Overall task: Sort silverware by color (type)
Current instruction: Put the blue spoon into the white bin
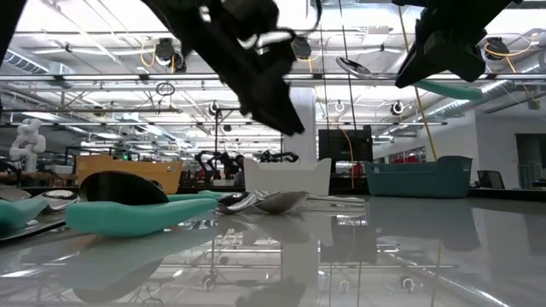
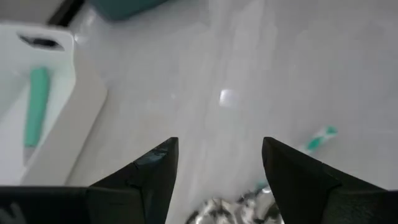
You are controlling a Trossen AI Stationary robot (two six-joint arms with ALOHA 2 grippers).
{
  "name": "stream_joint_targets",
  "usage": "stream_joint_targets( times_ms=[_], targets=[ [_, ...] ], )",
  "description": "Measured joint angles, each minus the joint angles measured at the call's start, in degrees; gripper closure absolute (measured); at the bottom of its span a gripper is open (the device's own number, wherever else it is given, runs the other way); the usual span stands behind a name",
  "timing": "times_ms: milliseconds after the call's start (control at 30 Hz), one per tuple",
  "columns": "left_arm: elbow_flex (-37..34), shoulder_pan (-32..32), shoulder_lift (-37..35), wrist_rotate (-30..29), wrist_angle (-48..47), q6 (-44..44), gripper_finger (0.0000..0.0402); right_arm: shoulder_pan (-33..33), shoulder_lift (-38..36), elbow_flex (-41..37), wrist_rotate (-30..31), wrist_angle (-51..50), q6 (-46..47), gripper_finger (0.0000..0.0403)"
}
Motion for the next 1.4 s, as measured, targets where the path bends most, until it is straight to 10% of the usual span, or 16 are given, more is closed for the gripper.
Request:
stream_joint_targets(
  times_ms=[267, 567, 933, 1400],
  targets=[
    [-13.87, -3.21, -12.89, -5.96, 2.86, -1.09, 0.017, -0.14, 0.0, -3.81, -3.07, 1.49, -0.2, 0.0362],
    [-40.85, -1.97, -19.19, 1.37, 50.15, -7.85, 0.017, -1.67, 0.02, -6.02, -4.36, 19.42, -13.39, 0.0362],
    [-39.52, -7.08, -18.31, -1.63, 52.97, -17.86, 0.017, -8.82, 0.02, -6.02, -11.06, 41.81, -30.39, 0.0362],
    [-39.48, -10.68, -18.41, -13.67, 50.41, -30.46, 0.0164, -12.29, 0.87, -5.97, -18.47, 43.55, -30.23, 0.0362]
  ],
)
